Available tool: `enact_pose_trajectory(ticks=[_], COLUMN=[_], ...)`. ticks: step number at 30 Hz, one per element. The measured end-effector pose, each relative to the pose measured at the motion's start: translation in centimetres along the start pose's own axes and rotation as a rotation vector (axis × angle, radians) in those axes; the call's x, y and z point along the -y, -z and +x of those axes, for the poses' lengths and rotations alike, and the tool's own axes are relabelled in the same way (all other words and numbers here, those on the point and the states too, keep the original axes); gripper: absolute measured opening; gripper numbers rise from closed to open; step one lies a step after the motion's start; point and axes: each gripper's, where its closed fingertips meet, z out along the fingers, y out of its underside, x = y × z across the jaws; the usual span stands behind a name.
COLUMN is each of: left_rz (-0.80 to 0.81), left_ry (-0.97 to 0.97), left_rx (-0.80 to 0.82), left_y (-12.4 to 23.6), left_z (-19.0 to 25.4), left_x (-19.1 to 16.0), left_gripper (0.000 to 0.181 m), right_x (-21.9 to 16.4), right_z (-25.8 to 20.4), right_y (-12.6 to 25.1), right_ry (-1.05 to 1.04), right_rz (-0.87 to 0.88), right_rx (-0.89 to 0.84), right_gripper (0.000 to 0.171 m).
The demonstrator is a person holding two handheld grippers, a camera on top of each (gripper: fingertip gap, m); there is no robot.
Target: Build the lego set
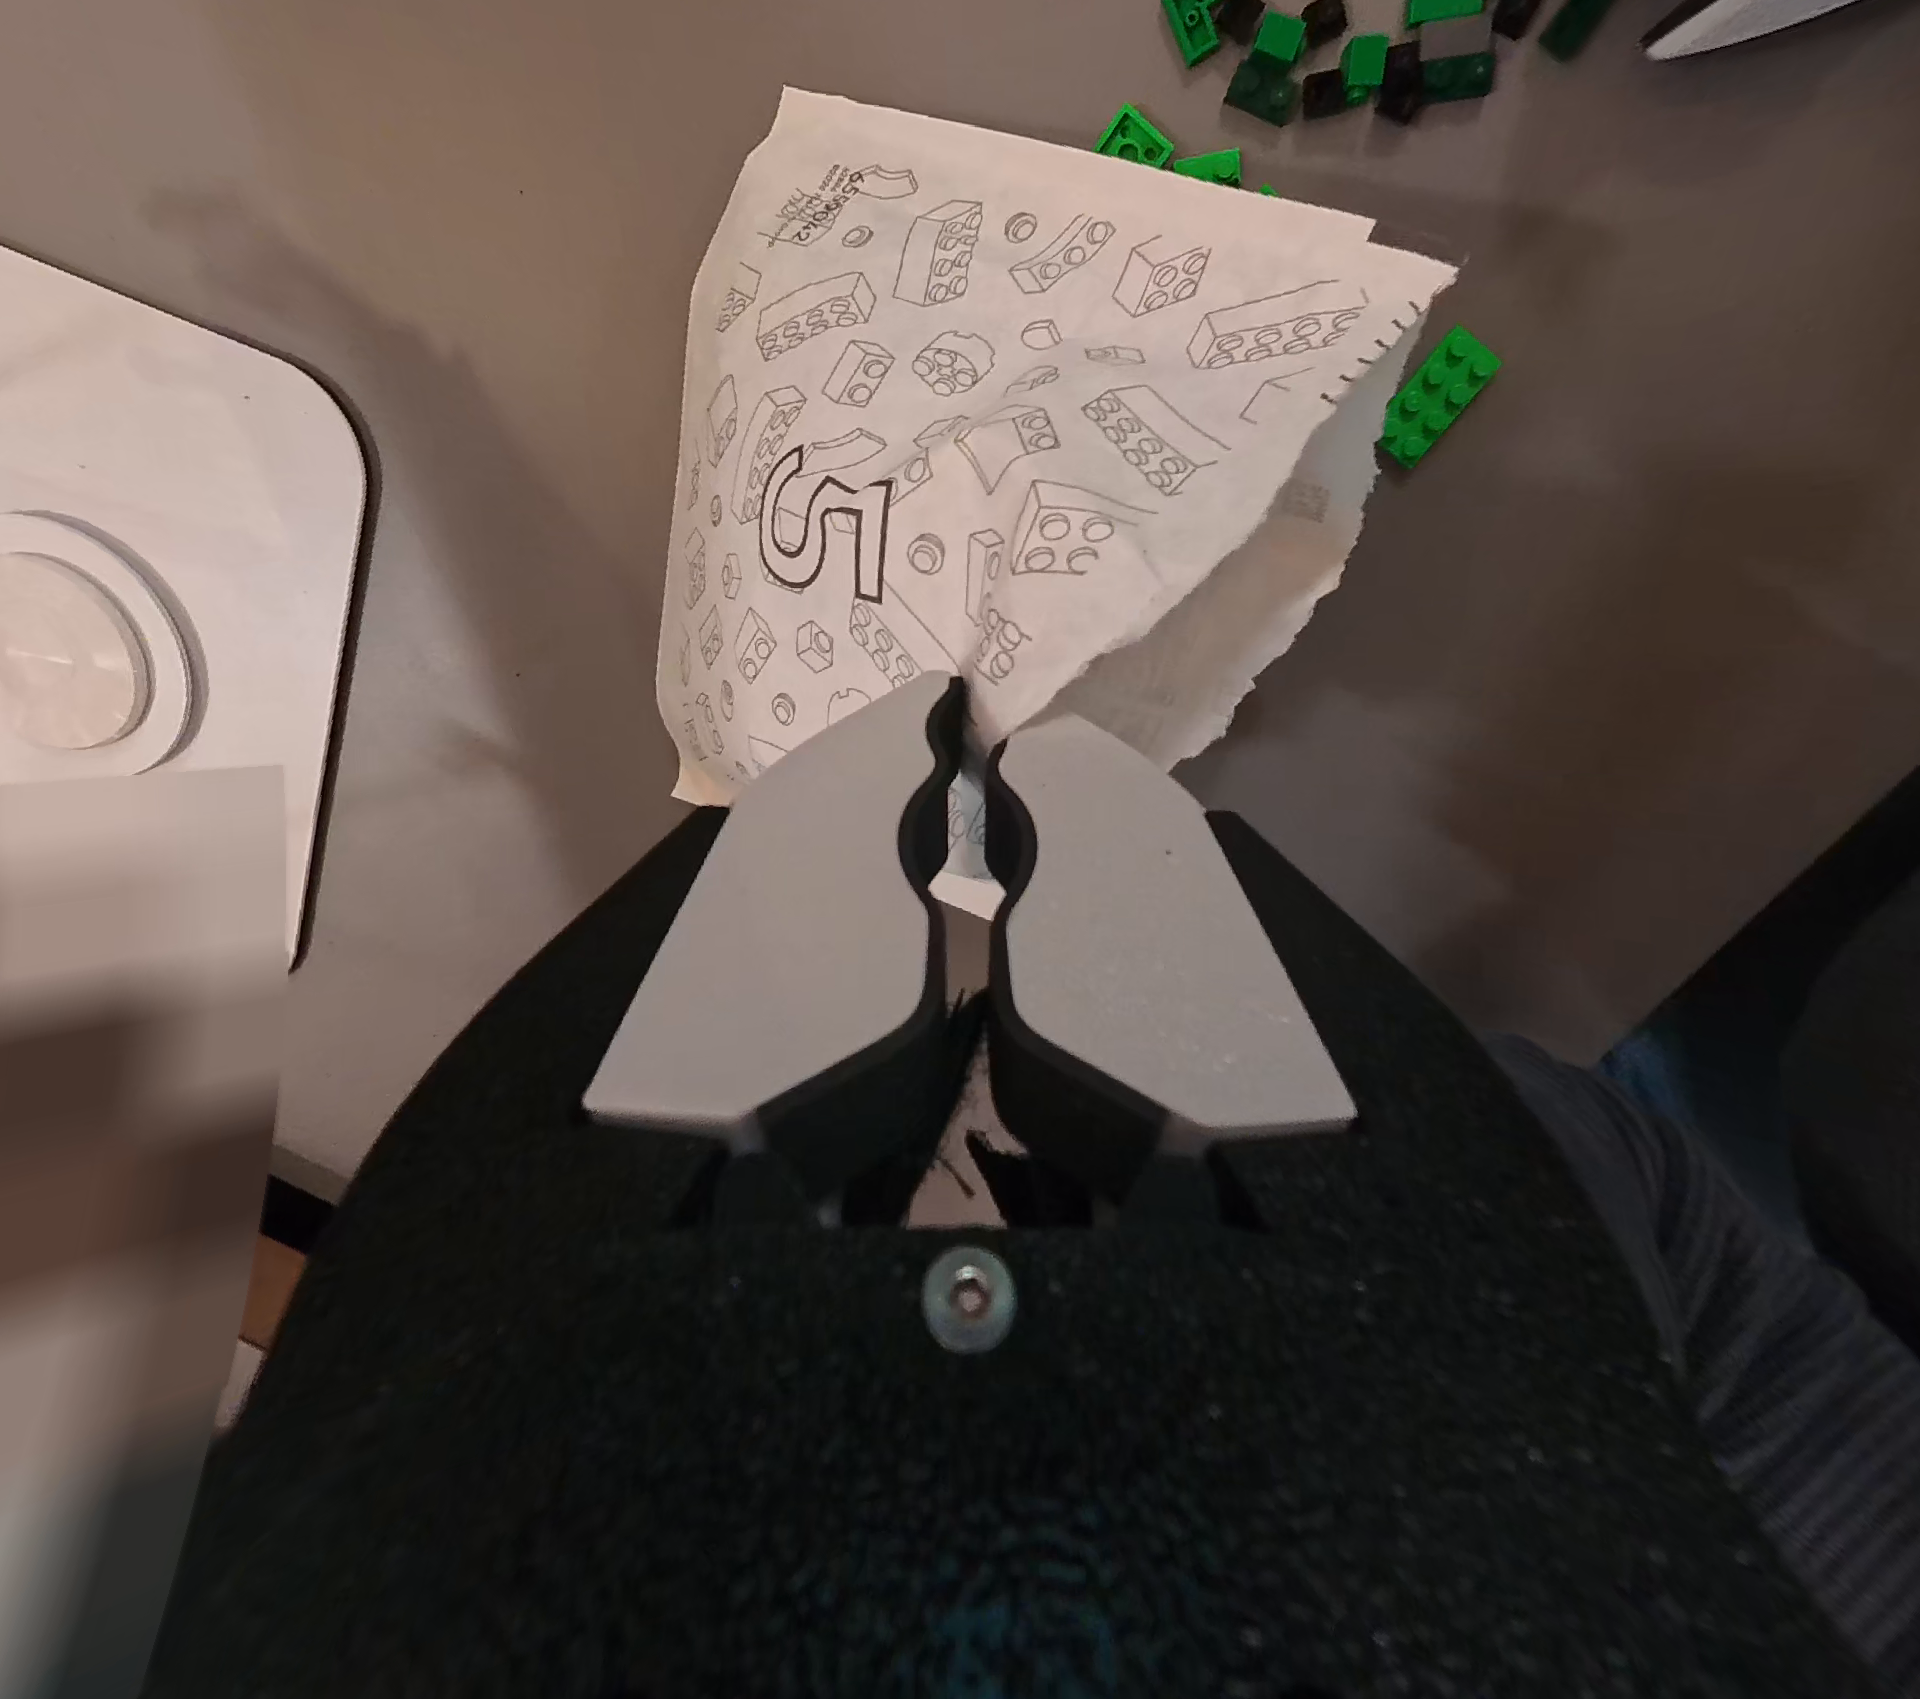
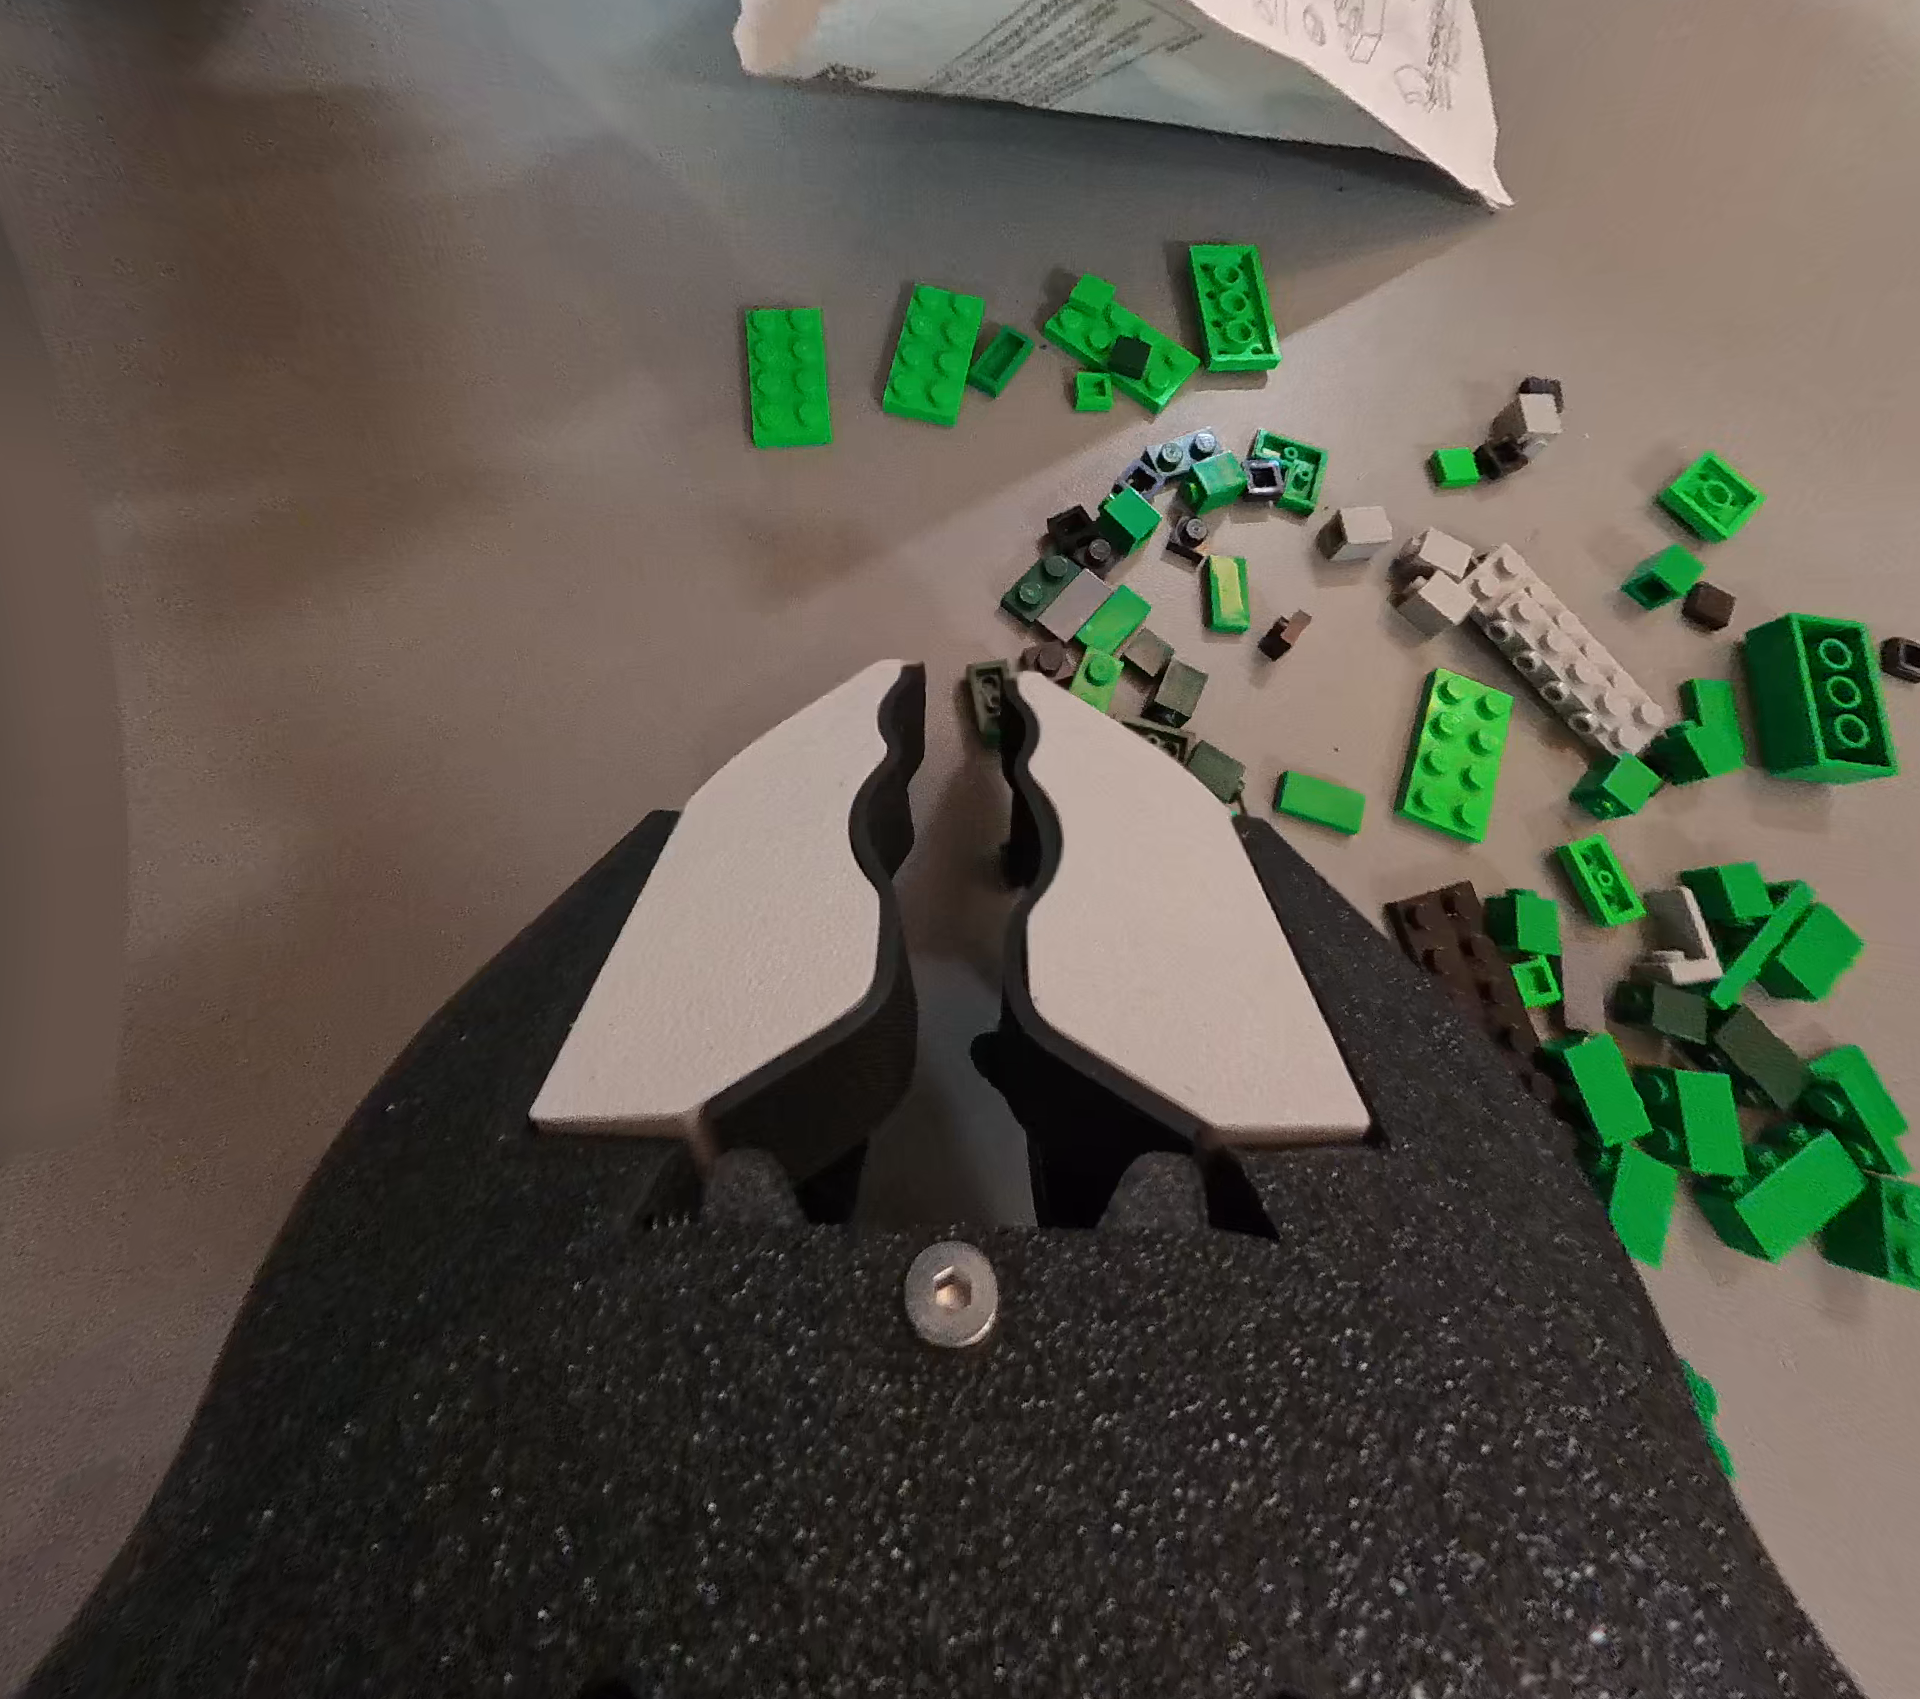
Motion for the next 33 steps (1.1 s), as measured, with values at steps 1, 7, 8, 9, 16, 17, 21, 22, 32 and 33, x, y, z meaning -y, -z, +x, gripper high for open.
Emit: enact_pose_trajectory(ticks=[1,7,8,9,16,17,21,22,32,33], left_rz=[0.001,0.002,0.000,0.000,-0.001,0.000,0.004,0.004,-0.003,-0.004], left_ry=[-0.002,-0.002,-0.004,-0.007,-0.019,-0.017,-0.011,-0.010,-0.004,-0.004], left_rx=[0.003,-0.001,0.001,0.001,0.000,-0.001,0.000,0.001,-0.002,-0.001], left_y=[0.0,0.1,0.0,0.0,0.0,0.0,0.1,0.1,0.0,0.0], left_z=[0.0,0.0,0.1,0.1,0.3,0.3,0.2,0.2,0.2,0.2], left_x=[0.0,0.0,0.0,0.0,0.2,0.2,0.1,0.1,0.1,0.1], left_gripper=[0.000,0.000,0.000,0.000,0.000,0.000,0.000,0.000,0.000,0.000], right_x=[-0.3,-0.6,-0.6,-0.6,-0.5,-0.4,1.2,1.6,-1.1,-1.5], right_z=[0.2,0.6,0.6,0.6,0.5,0.5,1.6,2.4,10.8,11.1], right_y=[-0.1,-0.4,-0.4,-0.4,-0.5,-0.4,0.9,1.5,9.3,9.7], right_ry=[0.006,-0.009,-0.010,-0.012,-0.008,0.001,0.007,0.009,-0.290,-0.317], right_rz=[-0.022,-0.052,-0.054,-0.056,-0.056,-0.049,0.057,0.085,0.167,0.168], right_rx=[-0.015,-0.042,-0.044,-0.042,-0.042,-0.048,-0.125,-0.183,-0.738,-0.756], right_gripper=[0.013,0.016,0.017,0.016,0.006,0.005,0.003,0.003,0.003,0.002])
